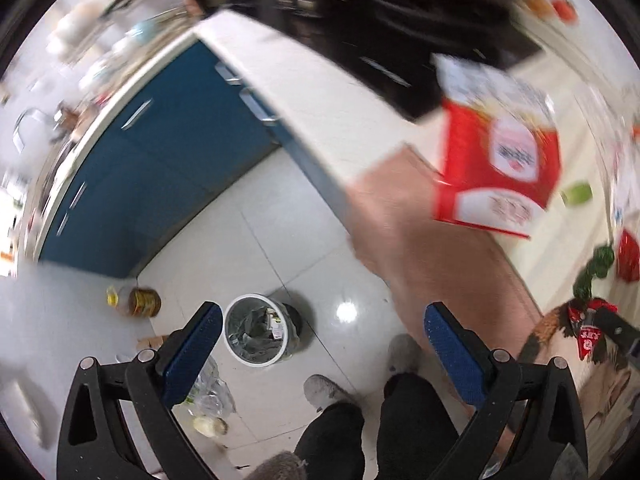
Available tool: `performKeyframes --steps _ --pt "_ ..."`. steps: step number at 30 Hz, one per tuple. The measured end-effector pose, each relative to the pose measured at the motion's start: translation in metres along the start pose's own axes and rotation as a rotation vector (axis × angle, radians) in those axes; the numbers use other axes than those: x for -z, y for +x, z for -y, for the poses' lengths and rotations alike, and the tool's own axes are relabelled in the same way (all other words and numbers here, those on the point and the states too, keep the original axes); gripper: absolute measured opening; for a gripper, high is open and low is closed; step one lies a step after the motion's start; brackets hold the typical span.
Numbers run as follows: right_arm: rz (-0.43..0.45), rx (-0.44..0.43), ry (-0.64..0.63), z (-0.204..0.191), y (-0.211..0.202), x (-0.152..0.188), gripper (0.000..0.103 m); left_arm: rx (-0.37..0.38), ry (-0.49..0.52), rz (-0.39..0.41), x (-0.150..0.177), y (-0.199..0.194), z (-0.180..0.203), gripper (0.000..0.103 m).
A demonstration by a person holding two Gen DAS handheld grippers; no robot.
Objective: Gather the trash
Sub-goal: 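Grasp the green pepper with the left tool while the right tool grasps red wrappers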
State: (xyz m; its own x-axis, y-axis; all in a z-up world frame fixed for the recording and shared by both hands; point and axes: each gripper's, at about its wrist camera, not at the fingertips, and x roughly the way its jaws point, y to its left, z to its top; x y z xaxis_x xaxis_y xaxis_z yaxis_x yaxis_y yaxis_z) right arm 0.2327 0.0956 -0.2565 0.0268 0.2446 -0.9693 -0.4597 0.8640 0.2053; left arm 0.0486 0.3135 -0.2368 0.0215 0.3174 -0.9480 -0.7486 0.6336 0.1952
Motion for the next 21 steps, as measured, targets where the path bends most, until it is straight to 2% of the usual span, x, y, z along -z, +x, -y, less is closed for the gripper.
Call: performKeyframes --steps 1,3,5,10,15,20,21 --pt "-0.014 -0.009 0.003 0.009 0.008 0.0 0.077 -0.003 0.02 -0.01 -0.003 0.001 0.011 0.103" --pt "-0.016 -0.017 0.001 0.02 0.015 0.001 0.023 0.002 0.072 -0.017 -0.007 0.002 0.037 0.103" --pt "-0.011 -0.041 0.022 0.034 0.017 0.003 0.006 0.018 0.128 -0.015 -0.01 0.0 0.061 0.103" --pt "0.053 -0.072 0.152 0.094 -0.004 0.007 0.003 0.131 0.271 -0.031 -0.02 -0.007 0.128 0.103" --pt "0.114 -0.017 0.25 0.15 -0.03 0.005 0.003 0.218 0.455 -0.048 -0.023 -0.007 0.209 0.103" --pt "0.129 0.014 0.3 0.17 -0.037 0.007 0.003 0.228 0.562 -0.055 -0.026 0.001 0.259 0.102" --pt "0.134 0.022 0.303 0.174 -0.038 0.008 0.003 0.228 0.572 -0.055 -0.027 0.004 0.265 0.093"
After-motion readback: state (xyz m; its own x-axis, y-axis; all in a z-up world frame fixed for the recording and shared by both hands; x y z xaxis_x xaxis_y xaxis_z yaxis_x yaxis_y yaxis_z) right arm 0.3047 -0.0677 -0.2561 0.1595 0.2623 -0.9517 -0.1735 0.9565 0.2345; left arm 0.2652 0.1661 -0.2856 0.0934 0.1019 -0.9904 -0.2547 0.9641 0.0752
